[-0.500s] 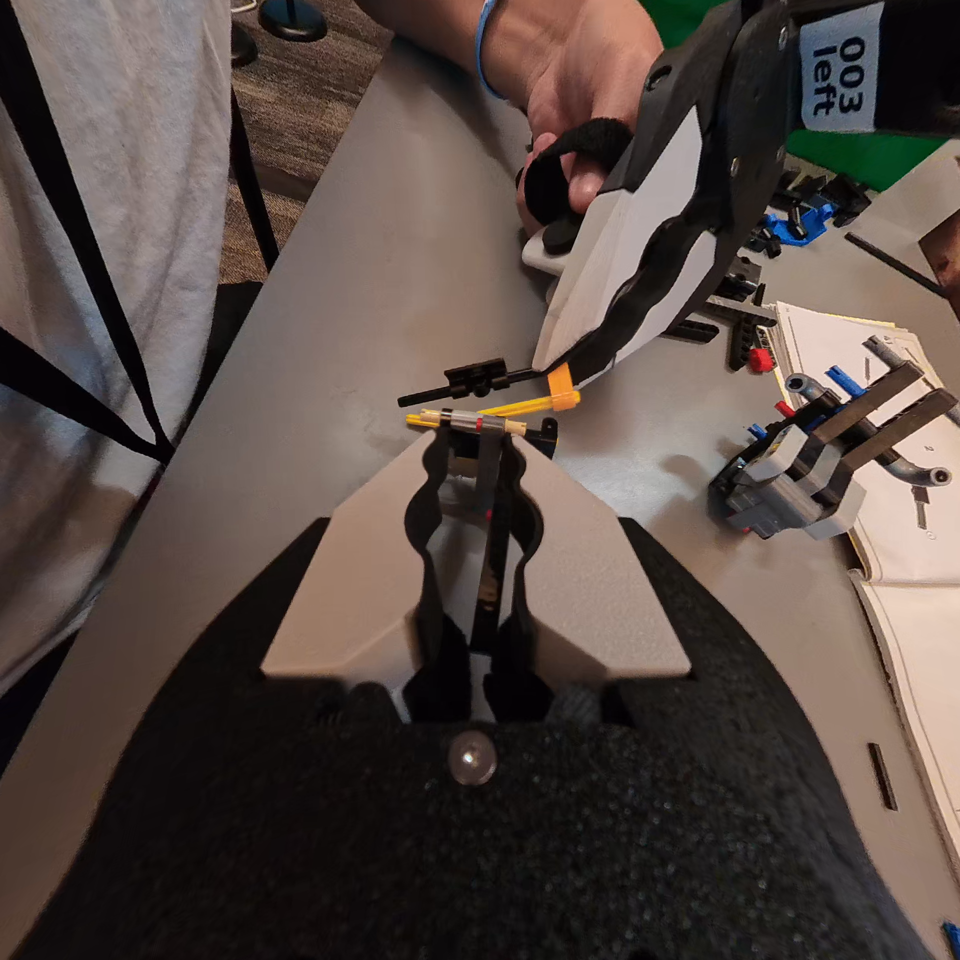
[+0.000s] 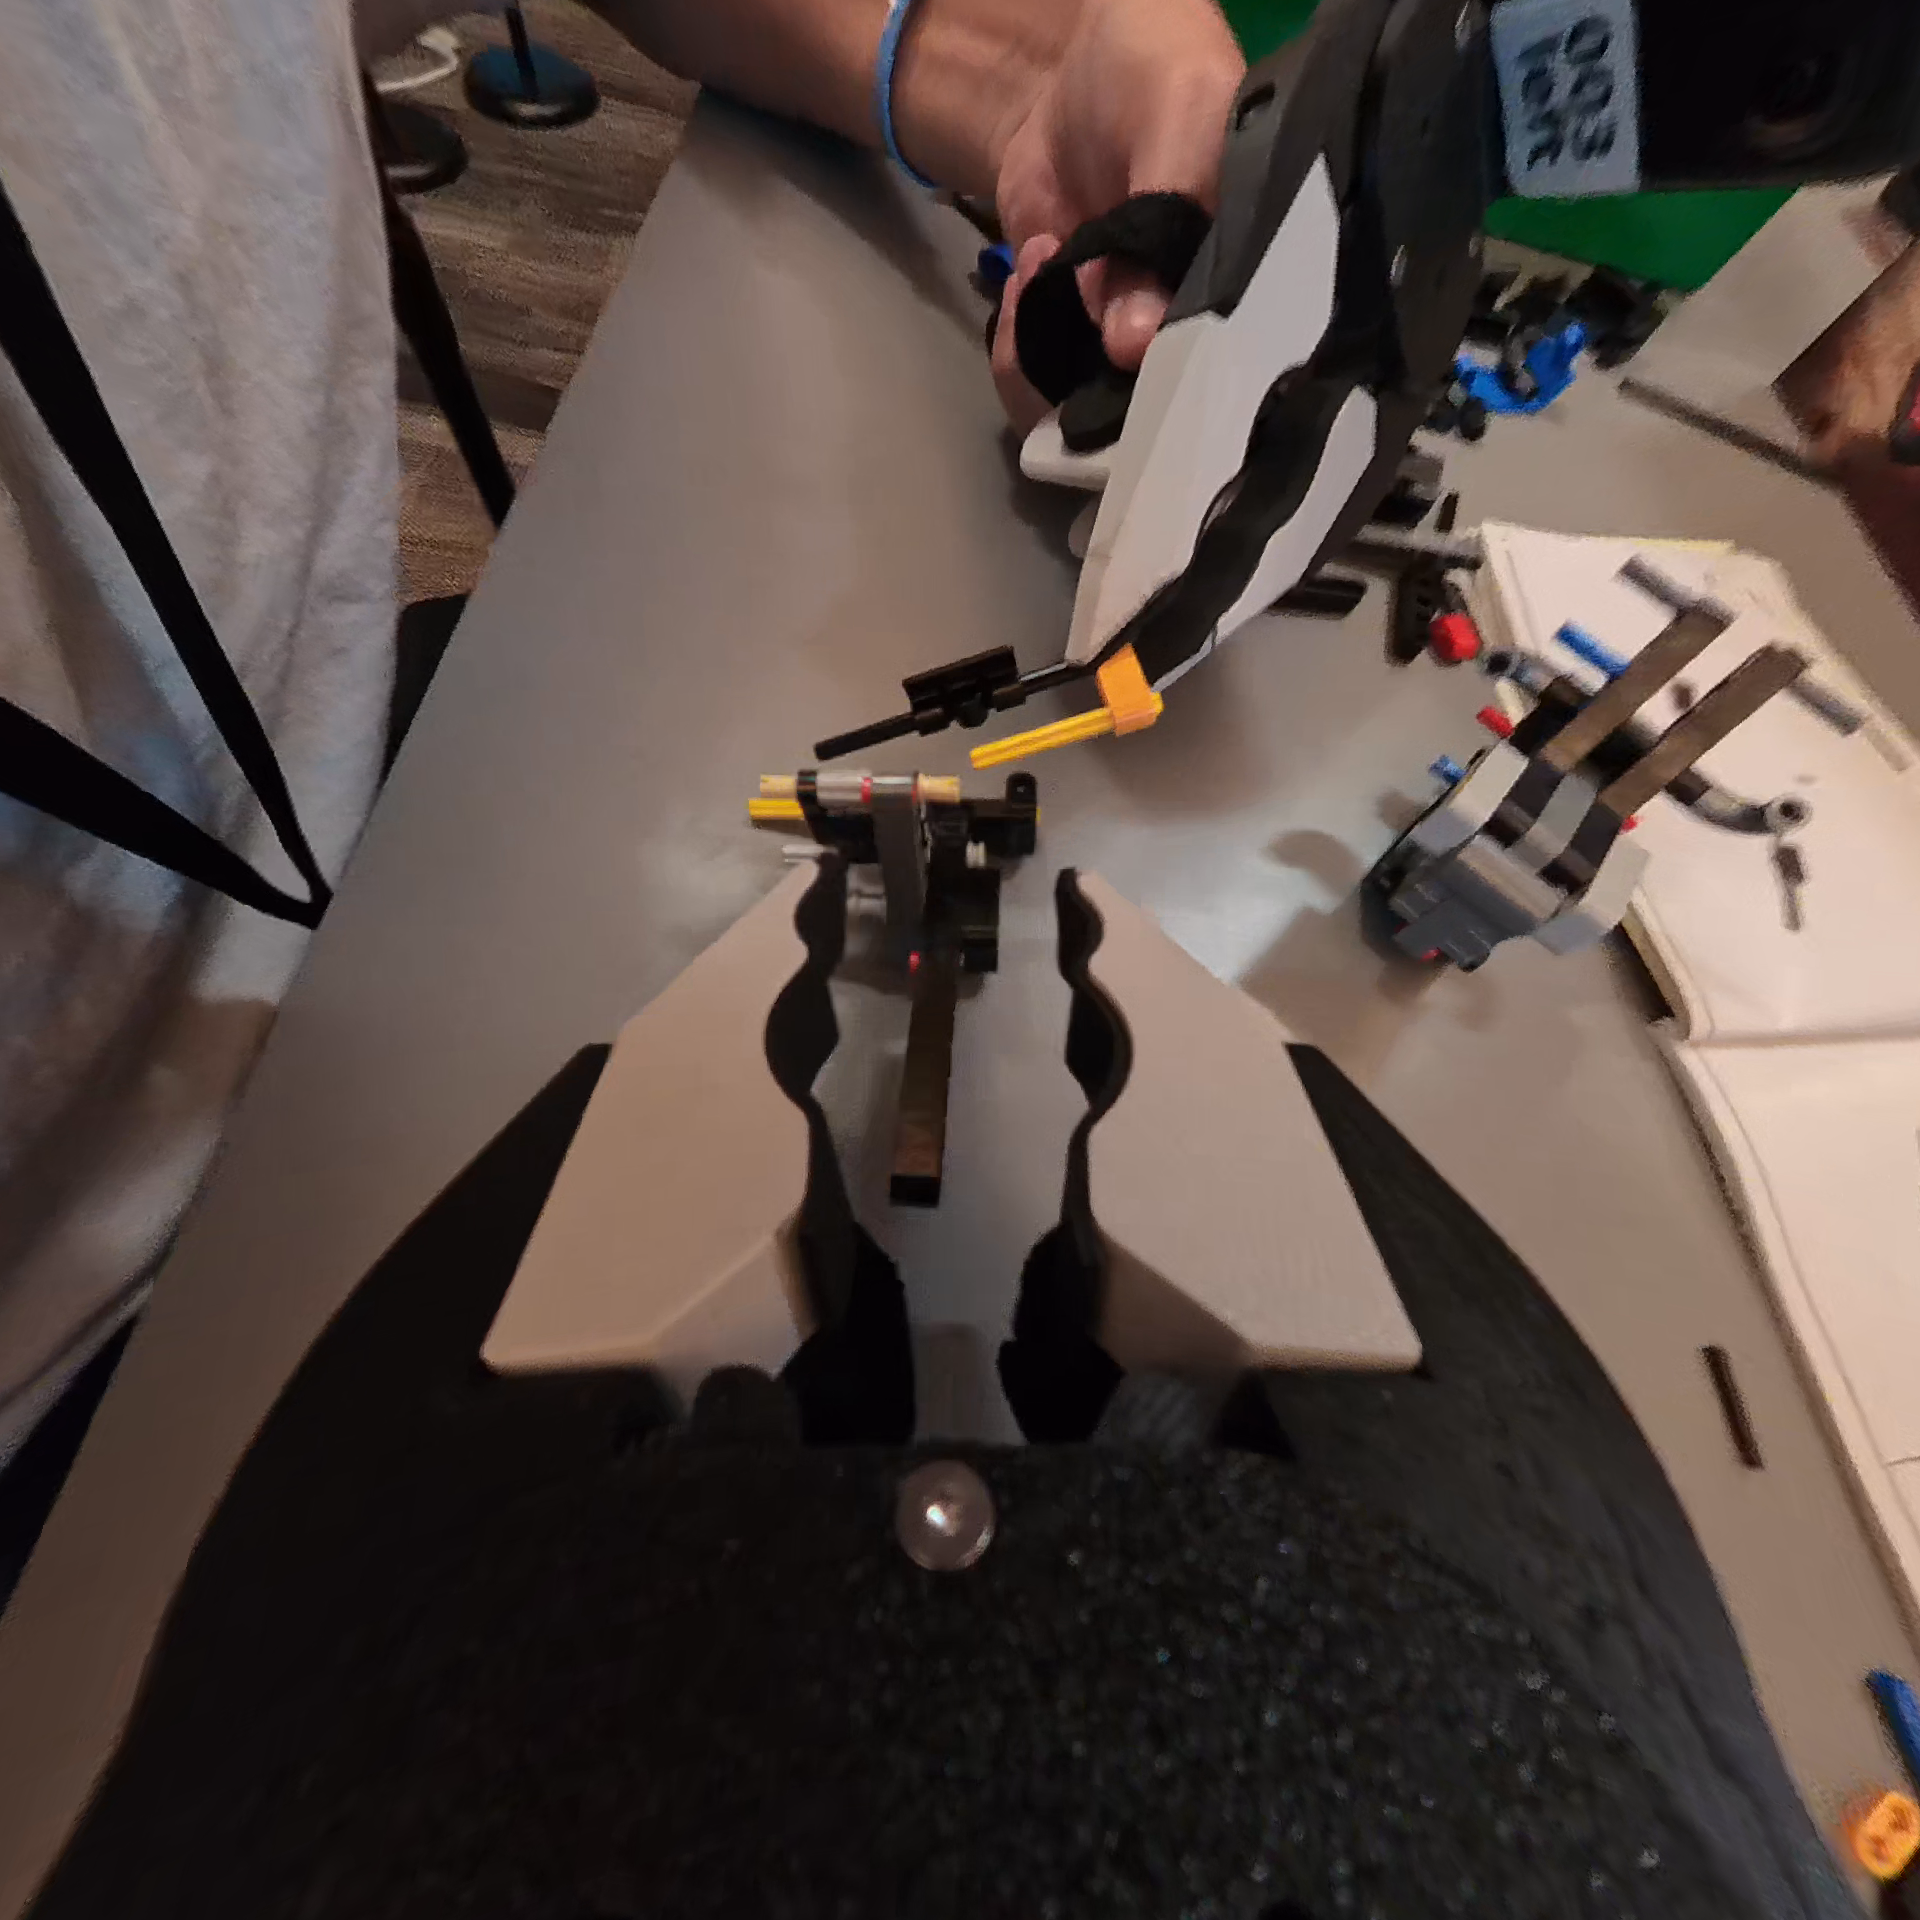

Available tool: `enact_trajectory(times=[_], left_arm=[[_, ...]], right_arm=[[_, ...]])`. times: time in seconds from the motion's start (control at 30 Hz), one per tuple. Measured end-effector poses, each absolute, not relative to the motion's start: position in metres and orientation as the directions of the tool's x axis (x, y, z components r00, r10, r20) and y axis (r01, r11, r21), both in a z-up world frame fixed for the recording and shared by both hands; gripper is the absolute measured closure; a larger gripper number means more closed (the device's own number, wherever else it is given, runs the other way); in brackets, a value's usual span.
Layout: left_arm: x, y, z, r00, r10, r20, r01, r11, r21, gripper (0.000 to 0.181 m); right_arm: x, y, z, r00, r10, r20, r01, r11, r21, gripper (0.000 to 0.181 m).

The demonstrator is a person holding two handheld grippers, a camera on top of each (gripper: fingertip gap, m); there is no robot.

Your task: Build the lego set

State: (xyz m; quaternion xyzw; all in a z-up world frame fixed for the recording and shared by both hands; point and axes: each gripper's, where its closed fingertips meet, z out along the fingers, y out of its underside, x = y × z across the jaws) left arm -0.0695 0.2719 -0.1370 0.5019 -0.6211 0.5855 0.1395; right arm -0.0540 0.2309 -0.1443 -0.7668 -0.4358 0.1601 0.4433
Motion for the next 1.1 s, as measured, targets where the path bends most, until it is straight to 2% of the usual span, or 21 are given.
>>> enact_trajectory(times=[0.1,0.3,0.53,0.67,0.83,1.1], left_arm=[[-0.068,0.267,-0.133,-0.455,-0.401,0.795,-0.809,-0.187,-0.557,0.174],[-0.058,0.265,-0.132,-0.464,-0.373,0.804,-0.835,-0.119,-0.537,0.174],[-0.057,0.261,-0.135,-0.47,-0.373,0.8,-0.847,-0.065,-0.528,0.174],[-0.057,0.26,-0.136,-0.464,-0.364,0.808,-0.853,-0.064,-0.518,0.174],[-0.058,0.255,-0.139,-0.448,-0.349,0.823,-0.871,-0.035,-0.489,0.174],[-0.058,0.248,-0.139,-0.438,-0.317,0.842,-0.883,-0.028,-0.469,0.174]], right_arm=[[-0.055,0.23,-0.154,0.565,0.822,0.067,0.519,-0.291,-0.804,0.135],[-0.063,0.231,-0.142,0.563,0.824,0.064,0.469,-0.255,-0.845,0.14],[-0.064,0.232,-0.145,0.563,0.818,0.119,0.497,-0.22,-0.84,0.148],[-0.059,0.236,-0.145,0.581,0.803,0.135,0.503,-0.224,-0.835,0.146],[-0.058,0.24,-0.142,0.6,0.783,0.164,0.504,-0.211,-0.838,0.132],[-0.059,0.243,-0.143,0.601,0.763,0.236,0.544,-0.175,-0.82,0.129]])
